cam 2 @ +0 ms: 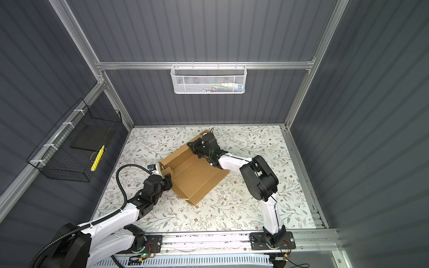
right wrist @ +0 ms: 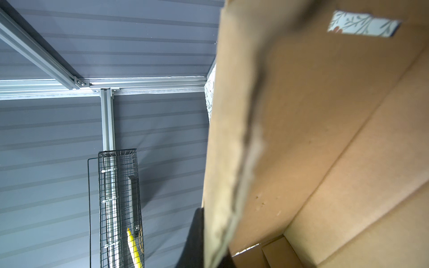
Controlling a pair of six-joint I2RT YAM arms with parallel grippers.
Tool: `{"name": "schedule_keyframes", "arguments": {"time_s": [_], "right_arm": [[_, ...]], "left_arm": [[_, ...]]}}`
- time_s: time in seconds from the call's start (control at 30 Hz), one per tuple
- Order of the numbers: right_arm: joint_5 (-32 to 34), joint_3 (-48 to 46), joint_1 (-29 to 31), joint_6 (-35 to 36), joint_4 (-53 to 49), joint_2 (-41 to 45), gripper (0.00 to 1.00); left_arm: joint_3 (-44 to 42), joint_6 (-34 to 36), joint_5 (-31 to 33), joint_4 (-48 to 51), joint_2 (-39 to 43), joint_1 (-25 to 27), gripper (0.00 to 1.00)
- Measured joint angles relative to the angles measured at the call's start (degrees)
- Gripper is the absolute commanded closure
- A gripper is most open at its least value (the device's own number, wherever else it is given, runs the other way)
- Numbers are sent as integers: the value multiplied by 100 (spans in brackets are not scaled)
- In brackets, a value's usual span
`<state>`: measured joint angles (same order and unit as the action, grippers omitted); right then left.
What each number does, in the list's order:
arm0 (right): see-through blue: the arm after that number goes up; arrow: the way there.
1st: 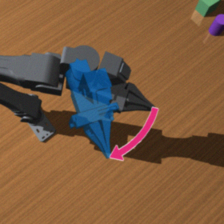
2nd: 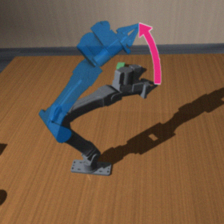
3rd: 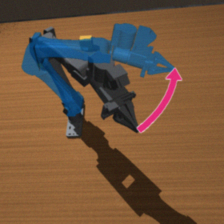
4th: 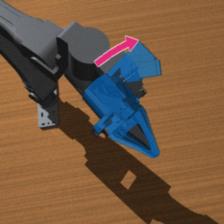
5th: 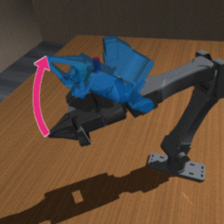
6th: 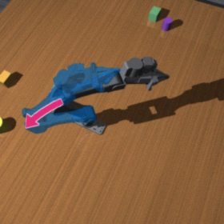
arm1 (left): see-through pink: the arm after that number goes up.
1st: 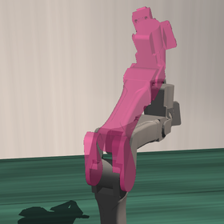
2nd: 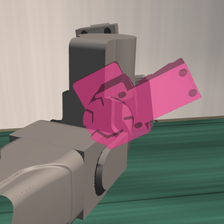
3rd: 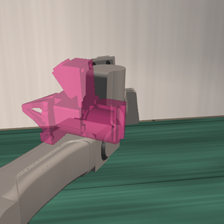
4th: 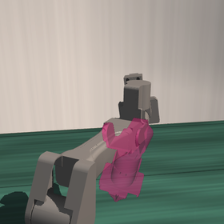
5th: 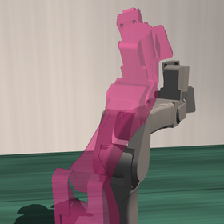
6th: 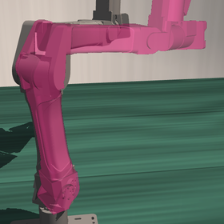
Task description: Fold the paper box
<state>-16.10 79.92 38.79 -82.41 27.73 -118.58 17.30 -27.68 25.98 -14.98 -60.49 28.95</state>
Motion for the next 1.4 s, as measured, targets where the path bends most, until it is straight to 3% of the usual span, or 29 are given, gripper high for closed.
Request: {"name": "schedule_keyframes", "arguments": {"time_s": [0.67,1.07,1.4], "right_arm": [[131,-573,127,-120,1427,-166,99],[133,-621,190,-160,1539,-170,98],[157,-608,212,-157,1510,-173,95]], "left_arm": [[262,-61,4,39,-214,0,51],[538,-133,400,76,-435,0,61],[597,-131,697,72,-566,0,76]]}}
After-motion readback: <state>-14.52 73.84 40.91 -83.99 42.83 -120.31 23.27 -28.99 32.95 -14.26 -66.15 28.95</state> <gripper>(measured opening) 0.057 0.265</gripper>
